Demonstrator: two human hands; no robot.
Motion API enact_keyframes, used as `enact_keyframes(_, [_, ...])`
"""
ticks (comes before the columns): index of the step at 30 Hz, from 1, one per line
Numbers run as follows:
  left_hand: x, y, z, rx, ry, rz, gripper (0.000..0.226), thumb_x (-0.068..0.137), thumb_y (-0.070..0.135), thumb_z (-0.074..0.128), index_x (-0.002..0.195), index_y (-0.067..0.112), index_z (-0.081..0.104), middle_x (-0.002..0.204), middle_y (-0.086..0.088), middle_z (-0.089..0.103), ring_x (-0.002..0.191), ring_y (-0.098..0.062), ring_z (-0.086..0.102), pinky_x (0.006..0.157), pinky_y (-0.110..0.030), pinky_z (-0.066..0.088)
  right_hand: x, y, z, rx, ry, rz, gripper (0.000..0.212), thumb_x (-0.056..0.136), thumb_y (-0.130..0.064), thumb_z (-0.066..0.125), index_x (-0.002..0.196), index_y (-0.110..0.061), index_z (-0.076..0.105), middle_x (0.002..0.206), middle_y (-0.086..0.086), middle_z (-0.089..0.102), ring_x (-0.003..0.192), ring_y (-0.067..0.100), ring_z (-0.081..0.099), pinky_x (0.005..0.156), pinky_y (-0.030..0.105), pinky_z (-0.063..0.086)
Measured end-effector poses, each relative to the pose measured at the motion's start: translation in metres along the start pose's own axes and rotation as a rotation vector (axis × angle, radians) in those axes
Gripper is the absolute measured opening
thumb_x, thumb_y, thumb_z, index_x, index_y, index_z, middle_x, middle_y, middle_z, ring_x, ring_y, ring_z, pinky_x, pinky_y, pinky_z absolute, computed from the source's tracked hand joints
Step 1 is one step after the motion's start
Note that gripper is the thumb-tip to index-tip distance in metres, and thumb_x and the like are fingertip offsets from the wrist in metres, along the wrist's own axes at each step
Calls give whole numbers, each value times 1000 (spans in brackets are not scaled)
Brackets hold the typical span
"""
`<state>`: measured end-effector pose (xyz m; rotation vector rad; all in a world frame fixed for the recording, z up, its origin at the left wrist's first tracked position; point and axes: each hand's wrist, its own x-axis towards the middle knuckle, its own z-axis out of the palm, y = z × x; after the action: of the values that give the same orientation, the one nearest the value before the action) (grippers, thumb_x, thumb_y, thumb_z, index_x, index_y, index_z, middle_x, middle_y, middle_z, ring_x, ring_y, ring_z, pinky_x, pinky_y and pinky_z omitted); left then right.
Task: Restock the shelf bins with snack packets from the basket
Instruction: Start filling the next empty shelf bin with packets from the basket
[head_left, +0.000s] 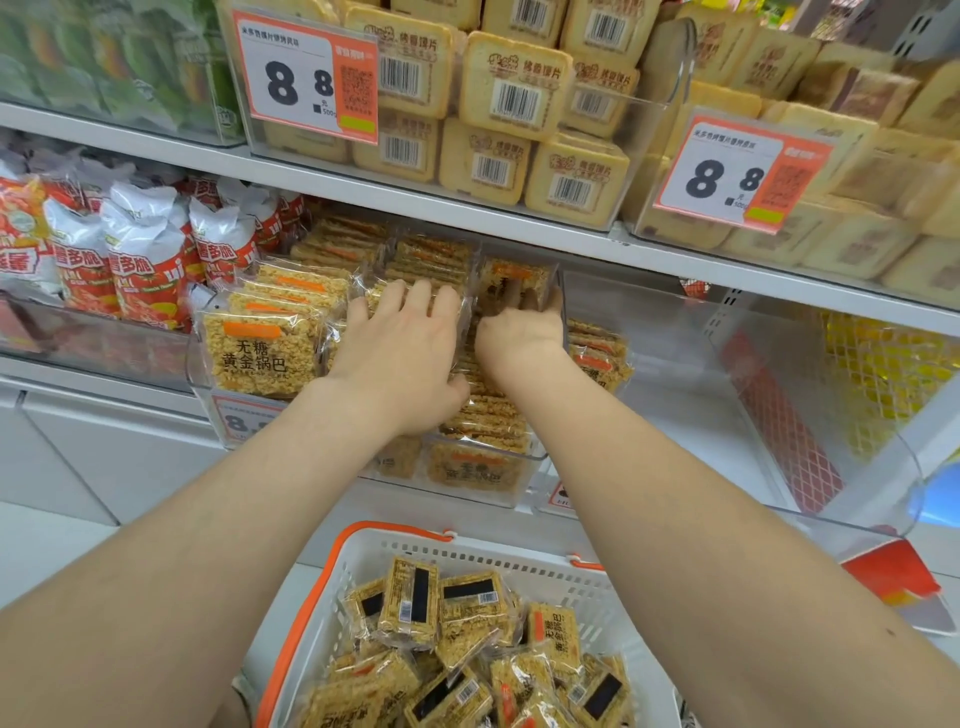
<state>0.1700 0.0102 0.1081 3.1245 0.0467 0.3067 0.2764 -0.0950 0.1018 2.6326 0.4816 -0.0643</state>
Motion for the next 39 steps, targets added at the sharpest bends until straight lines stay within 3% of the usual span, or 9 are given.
enact_keyframes(7, [-30, 18, -6, -116, 103, -19, 71, 93, 39, 58, 153, 8, 34, 163, -18, 31, 154, -39, 22, 123, -57, 26, -63, 10, 3, 263, 331, -66, 36, 95, -18, 62, 130, -11, 63, 136, 16, 57, 130, 38, 50, 114, 55, 36])
enact_keyframes(11, [-63, 31, -12, -90, 376, 8, 31, 84, 24, 59, 110, 11, 50, 112, -14, 52, 105, -35, 47, 84, -46, 45, -101, 6, 26, 475, 763, -120, 19, 79, -7, 58, 94, -11, 70, 96, 9, 65, 94, 34, 58, 78, 42, 45])
enact_keyframes(15, [-92, 33, -3, -186, 22, -55, 18, 96, 32, 55, 107, 19, 52, 97, -5, 65, 86, -34, 63, 65, -39, 45, -139, -5, 62, 619, 1028, -302, 10, 76, -7, 51, 70, -10, 59, 71, 7, 57, 67, 28, 51, 60, 31, 28])
enact_keyframes(21, [-106, 20, 51, 80, -735, 80, 30, 101, 35, 56, 124, 17, 63, 123, -8, 62, 104, -30, 65, 80, -40, 55, -167, -31, 127, 557, 328, -416, 14, 90, -14, 53, 89, -15, 67, 83, 4, 66, 77, 29, 63, 58, 36, 51])
enact_keyframes(26, [-106, 11, 90, 101, -913, 149, 37, 101, 14, 52, 137, 18, 60, 136, -6, 62, 111, -28, 64, 90, -39, 56, -163, -60, 191, 574, -75, -391, 24, 91, -6, 50, 104, -16, 68, 102, 9, 68, 87, 32, 66, 71, 43, 60])
enact_keyframes(29, [-100, 10, 103, 101, -903, 138, 40, 101, 7, 50, 139, 15, 61, 129, -5, 63, 94, -25, 55, 78, -32, 49, -163, -85, 223, 496, -142, -497, 30, 92, -6, 52, 115, -18, 67, 119, 10, 58, 99, 36, 63, 84, 49, 57])
enact_keyframes(33, [-91, 7, 118, 104, -899, 117, 39, 102, 13, 54, 140, 16, 61, 137, -5, 63, 99, -22, 52, 88, -34, 51, -172, -120, 249, 265, -128, -650, 26, 92, -3, 64, 117, -10, 71, 164, 14, 17, 142, 51, 31, 113, 61, 40])
enact_keyframes(36, [-88, 7, 120, 96, -896, 111, 40, 102, 13, 54, 141, 17, 61, 129, -2, 63, 95, -22, 51, 83, -32, 49, -171, -132, 258, 159, -111, -678, 32, 94, 0, 64, 126, -4, 66, 171, 23, -12, 154, 57, 6, 113, 61, 40])
enact_keyframes(39, [-87, 9, 119, 100, -885, 121, 40, 101, 10, 53, 140, 17, 62, 115, 1, 57, 93, -21, 50, 77, -30, 46, -166, -125, 261, 135, -24, -703, 53, 95, 5, 62, 146, 0, 48, 171, 24, -1, 154, 48, 22, 100, 54, 55])
